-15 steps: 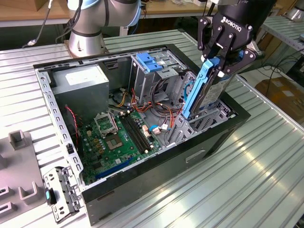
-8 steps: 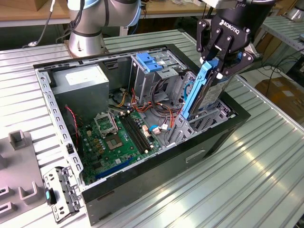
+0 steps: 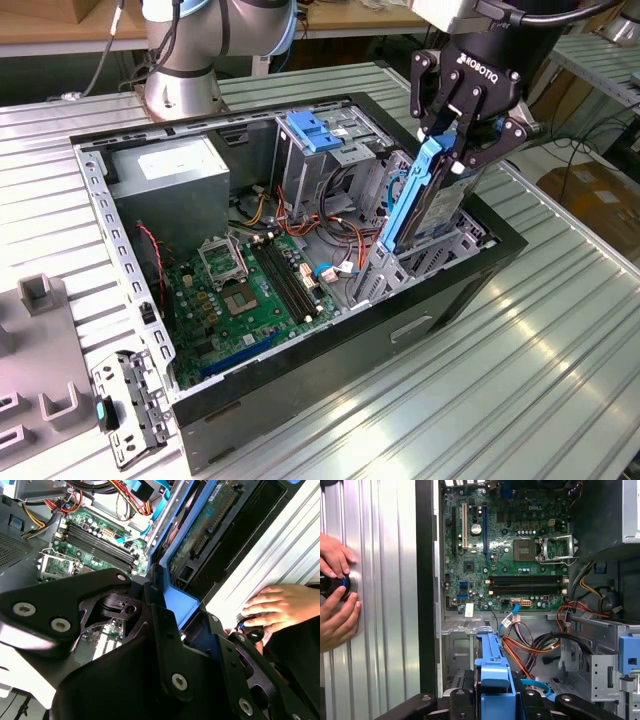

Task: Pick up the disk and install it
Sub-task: 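Insert the disk into the insertion slot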

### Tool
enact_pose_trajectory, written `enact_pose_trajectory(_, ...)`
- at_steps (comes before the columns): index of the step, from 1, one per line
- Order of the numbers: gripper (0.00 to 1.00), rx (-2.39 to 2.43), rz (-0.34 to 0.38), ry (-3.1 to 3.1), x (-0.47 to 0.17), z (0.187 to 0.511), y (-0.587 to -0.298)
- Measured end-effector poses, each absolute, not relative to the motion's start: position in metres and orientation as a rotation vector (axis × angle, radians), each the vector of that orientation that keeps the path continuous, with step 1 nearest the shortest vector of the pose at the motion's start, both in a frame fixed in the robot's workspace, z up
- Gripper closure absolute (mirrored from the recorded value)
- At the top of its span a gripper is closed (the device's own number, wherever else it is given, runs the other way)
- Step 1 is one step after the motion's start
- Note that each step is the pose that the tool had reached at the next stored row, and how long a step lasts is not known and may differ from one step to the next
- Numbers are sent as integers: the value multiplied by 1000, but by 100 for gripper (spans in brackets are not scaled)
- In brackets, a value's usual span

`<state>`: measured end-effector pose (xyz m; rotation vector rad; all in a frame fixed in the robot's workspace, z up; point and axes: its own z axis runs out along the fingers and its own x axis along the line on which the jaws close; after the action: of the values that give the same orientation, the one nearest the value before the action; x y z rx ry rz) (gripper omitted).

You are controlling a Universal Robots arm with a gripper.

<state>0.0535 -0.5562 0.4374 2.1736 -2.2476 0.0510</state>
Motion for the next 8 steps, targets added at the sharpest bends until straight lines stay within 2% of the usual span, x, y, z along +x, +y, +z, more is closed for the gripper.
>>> enact_pose_trajectory(8, 63, 2174, 51, -2248, 54, 425, -556)
